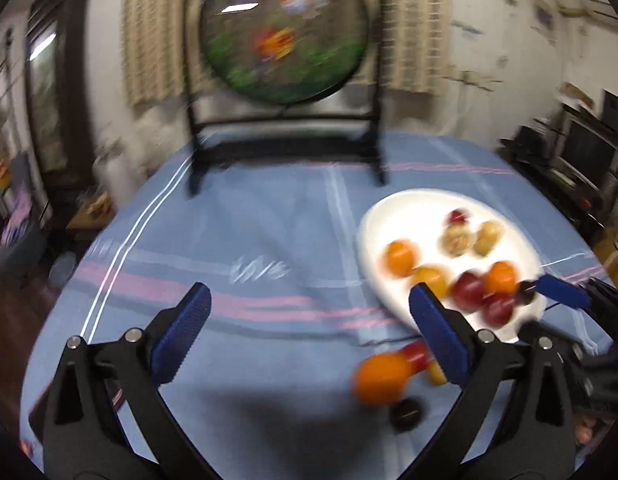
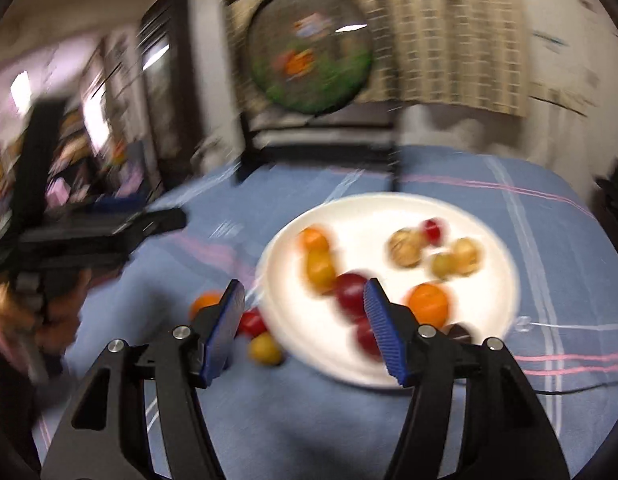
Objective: Organize fruits
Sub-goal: 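Carry the plum and pear onto the plate and open both tools, then grasp the yellow-green fruit with the right tool while the left tool grasps a dark plum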
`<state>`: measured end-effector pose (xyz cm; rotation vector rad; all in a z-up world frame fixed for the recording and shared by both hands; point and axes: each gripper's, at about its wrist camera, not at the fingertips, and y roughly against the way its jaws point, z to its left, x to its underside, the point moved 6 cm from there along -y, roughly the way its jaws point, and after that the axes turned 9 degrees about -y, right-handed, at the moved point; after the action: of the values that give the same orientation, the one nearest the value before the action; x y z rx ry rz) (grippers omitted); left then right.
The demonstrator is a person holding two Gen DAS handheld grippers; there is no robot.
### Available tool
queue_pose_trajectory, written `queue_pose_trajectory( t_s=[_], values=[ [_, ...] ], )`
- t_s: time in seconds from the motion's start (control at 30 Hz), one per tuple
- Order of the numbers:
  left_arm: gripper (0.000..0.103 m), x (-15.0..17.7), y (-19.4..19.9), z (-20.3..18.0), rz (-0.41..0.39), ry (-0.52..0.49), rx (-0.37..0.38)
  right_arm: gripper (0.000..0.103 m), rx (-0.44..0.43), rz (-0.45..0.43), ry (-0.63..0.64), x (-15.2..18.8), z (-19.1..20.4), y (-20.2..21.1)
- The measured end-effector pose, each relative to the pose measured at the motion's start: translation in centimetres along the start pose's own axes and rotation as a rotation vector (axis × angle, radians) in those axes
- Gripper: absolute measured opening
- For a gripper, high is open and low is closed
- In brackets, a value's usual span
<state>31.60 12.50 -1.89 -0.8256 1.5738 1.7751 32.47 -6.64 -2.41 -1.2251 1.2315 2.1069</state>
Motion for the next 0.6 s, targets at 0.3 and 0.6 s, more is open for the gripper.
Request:
queue_pose_trajectory(
  t_s=[0.3, 0.6],
  values=[
    [0.101, 2.8, 0.0, 5.0, 0.046, 0.201, -0.060, 0.055, -0.041, 0.216, 0.182, 4.2, 4.2, -2.9],
    [0.101, 2.2, 1.2, 3.6, 0.018, 0.171, -0.010, 0.041, -0.023, 0.272, 0.090, 4.6, 2.7, -4.8]
  ],
)
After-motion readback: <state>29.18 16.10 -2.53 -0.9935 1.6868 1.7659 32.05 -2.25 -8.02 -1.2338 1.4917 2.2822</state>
